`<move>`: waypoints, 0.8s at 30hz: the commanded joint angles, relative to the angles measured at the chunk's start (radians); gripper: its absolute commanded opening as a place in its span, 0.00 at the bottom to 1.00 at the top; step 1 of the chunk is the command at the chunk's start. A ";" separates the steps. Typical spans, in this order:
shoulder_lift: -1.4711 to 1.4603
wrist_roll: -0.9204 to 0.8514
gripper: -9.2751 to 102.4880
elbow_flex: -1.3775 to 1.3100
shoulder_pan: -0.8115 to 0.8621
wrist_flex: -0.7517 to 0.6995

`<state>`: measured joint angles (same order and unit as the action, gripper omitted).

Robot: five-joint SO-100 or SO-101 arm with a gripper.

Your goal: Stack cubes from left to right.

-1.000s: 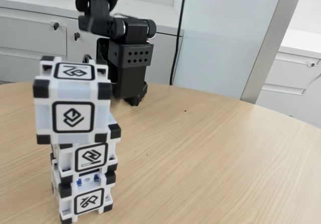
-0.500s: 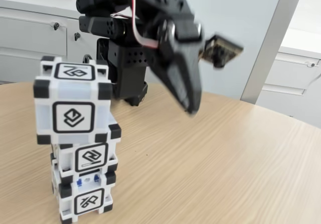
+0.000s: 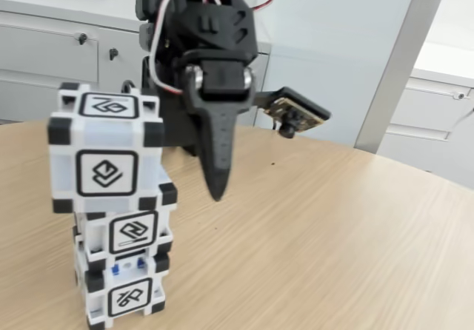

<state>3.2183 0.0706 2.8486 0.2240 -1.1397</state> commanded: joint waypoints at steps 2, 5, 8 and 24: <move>0.049 0.028 0.08 -0.008 0.021 -0.043; 0.051 0.012 0.08 -0.009 0.021 -0.057; 0.051 0.006 0.08 -0.009 0.020 -0.057; 0.051 -0.018 0.08 -0.009 0.020 -0.058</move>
<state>3.2198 0.0583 2.8486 0.2378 -1.1965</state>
